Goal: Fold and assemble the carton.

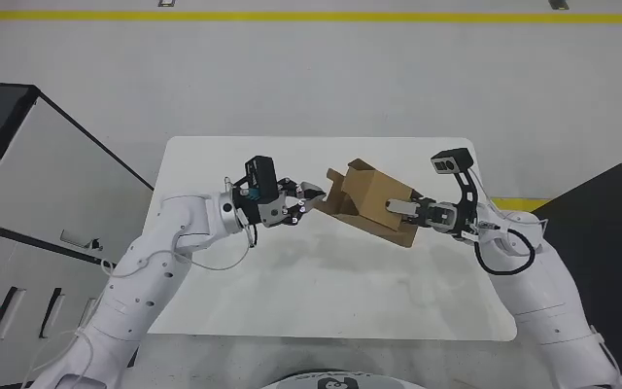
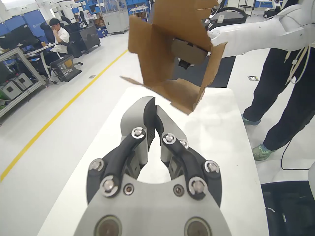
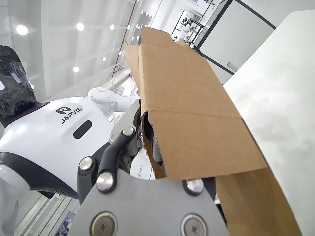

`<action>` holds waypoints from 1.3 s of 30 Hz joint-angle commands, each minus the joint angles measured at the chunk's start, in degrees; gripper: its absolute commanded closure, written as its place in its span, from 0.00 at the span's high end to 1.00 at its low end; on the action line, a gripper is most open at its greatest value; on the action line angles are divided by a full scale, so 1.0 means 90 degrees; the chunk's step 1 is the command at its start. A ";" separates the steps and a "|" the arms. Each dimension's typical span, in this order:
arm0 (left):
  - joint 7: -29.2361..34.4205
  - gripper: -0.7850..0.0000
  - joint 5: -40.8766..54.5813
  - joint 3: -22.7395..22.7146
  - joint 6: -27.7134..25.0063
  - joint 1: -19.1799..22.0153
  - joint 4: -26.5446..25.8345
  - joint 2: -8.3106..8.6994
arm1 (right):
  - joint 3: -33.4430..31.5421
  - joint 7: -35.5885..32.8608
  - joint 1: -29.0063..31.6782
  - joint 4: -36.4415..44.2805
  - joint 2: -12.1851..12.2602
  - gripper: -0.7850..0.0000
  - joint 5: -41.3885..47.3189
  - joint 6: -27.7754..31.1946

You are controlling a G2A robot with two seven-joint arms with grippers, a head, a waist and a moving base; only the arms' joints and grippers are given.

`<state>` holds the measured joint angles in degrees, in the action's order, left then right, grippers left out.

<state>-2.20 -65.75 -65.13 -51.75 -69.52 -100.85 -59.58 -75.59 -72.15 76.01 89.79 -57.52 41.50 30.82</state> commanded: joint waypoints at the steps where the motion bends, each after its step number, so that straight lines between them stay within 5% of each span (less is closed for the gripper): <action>1: 0.0002 0.00 0.0019 0.0038 -0.0033 0.0025 -0.0048 -0.0007 | 0.0010 0.0006 -0.0008 -0.0004 -0.0004 0.00 -0.0007 -0.0007; 39: -0.0208 0.00 0.0000 0.0801 -0.0183 0.0526 0.0138 -0.0207 | 0.0144 -0.0147 -0.0025 0.0079 -0.0069 0.00 0.0037 -0.0002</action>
<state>-4.07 -65.75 -58.05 -53.34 -64.87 -99.64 -61.41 -74.30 -73.48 75.79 90.52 -58.14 41.84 30.80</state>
